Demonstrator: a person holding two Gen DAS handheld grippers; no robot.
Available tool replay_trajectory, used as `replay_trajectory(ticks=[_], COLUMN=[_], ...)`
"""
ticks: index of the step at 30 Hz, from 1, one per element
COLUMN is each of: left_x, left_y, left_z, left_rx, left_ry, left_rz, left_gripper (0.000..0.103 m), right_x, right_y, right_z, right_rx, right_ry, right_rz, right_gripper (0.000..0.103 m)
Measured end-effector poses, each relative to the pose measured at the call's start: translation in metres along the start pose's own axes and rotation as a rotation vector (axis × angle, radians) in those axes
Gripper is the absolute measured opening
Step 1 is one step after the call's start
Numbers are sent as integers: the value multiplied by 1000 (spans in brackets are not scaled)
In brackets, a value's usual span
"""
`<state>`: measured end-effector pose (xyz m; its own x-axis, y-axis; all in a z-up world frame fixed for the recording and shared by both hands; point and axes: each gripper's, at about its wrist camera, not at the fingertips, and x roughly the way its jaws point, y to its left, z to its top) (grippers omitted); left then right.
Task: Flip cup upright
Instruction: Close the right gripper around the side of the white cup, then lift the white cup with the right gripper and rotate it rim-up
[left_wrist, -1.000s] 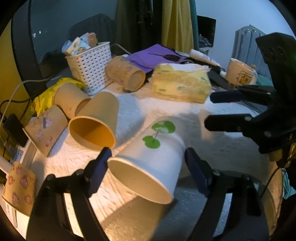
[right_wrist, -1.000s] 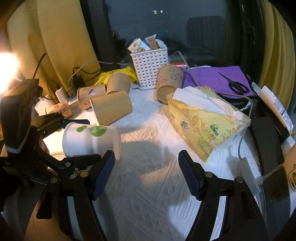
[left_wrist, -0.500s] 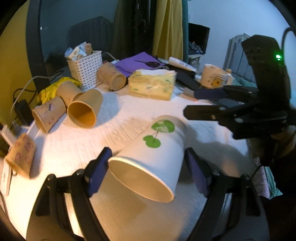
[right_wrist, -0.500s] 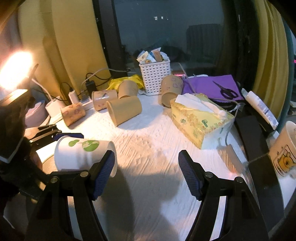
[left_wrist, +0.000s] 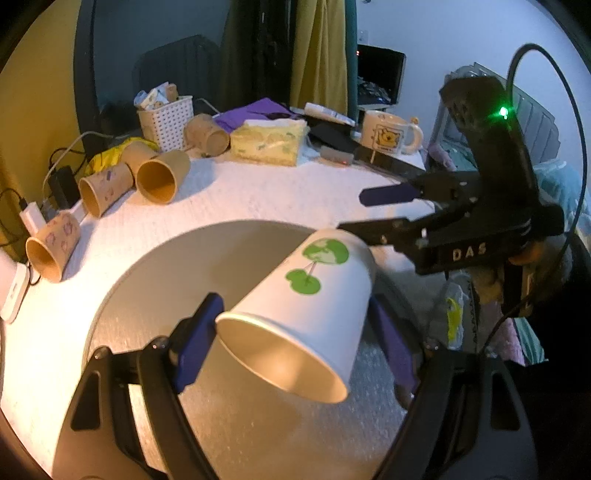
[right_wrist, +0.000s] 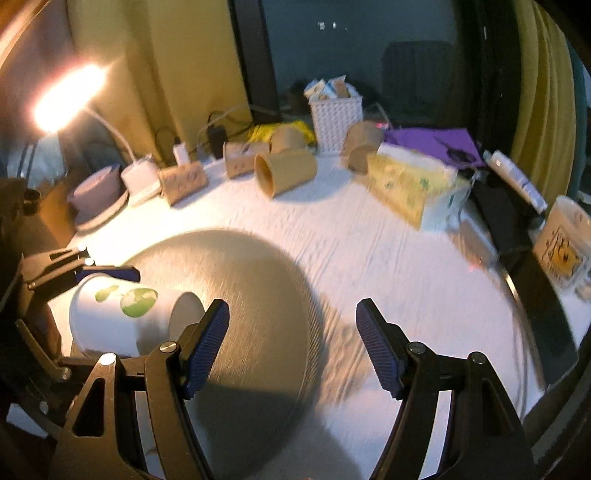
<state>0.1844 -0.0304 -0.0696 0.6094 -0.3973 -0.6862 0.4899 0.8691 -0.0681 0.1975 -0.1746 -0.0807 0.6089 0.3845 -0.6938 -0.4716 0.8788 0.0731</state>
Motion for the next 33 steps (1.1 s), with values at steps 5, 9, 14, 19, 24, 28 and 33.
replay_trajectory(ticks=[5, 9, 14, 19, 24, 28, 33], left_x=[-1, 1, -3, -20, -39, -57, -76], left_y=[3, 6, 6, 13, 20, 24, 33], left_z=[-11, -16, -21, -26, -39, -54, -76], left_rx=[-3, -11, 2, -5, -73, -148, -263], left_ry=[14, 31, 39, 23, 6, -2, -7], left_rz=[-13, -15, 20, 62, 100, 149, 202], left_gripper=[81, 82, 84, 87, 91, 91, 91], right_x=[3, 5, 6, 2, -7, -15, -21], right_y=[12, 23, 38, 53, 69, 78, 95], right_z=[-17, -23, -26, -22, -17, -13, -6], right_rx=[-4, -32, -85, -154, -242, -289, -397], right_ry=[45, 79, 101, 125, 121, 114, 113], right_rz=[20, 38, 42, 61, 76, 111, 188], right_gripper=[74, 74, 74, 74, 74, 74, 74])
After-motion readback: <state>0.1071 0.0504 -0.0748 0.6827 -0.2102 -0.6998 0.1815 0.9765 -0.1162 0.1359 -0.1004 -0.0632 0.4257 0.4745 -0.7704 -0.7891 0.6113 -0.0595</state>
